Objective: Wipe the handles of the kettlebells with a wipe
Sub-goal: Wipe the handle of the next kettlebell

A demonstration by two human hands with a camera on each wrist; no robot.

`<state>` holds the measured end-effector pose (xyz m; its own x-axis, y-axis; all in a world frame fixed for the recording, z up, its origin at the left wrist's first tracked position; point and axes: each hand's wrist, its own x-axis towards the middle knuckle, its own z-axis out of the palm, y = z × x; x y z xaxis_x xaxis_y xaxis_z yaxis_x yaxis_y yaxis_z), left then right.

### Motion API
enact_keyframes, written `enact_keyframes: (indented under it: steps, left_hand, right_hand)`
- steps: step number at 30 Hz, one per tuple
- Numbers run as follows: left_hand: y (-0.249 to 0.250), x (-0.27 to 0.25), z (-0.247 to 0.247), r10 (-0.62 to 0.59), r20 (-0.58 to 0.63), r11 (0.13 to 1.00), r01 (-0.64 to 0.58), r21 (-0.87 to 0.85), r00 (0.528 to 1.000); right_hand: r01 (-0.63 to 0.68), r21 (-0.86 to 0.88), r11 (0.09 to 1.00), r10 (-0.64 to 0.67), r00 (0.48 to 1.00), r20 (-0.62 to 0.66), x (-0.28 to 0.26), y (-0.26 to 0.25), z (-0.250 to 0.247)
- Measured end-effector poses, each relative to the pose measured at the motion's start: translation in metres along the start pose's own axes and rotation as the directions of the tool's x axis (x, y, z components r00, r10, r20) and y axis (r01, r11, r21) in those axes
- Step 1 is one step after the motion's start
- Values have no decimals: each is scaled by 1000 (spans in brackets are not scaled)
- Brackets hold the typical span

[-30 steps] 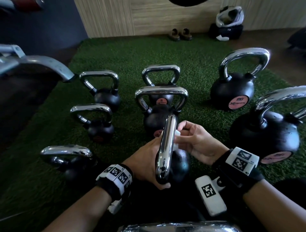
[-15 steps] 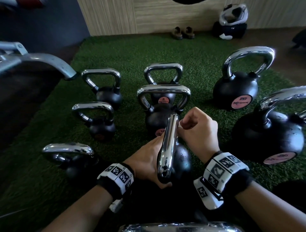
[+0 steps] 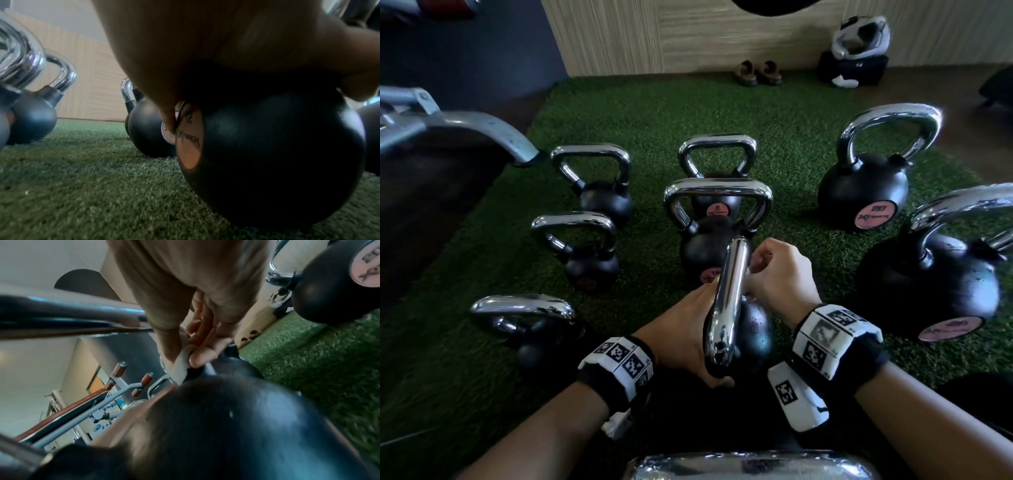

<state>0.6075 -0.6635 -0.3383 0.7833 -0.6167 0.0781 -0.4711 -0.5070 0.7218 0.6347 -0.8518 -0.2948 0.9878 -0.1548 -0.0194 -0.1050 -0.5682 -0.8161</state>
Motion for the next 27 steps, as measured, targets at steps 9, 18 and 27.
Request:
enact_keyframes:
  steps: [9,18,27]
  left_hand:
    - [-13,22,-37,-209,360,975,163,153,909]
    - [39,74,-87,-48,102,993,37,109,994]
    - [34,81,-75,45,86,983,-59,175,995]
  right_hand:
    - [123,-200,972,-26,904,427,-20,-25,-47]
    - [-72,-28,997,71,700,710,-53,-64,-62]
    - [82,-261,962,96,792,603,-57,-91,-54]
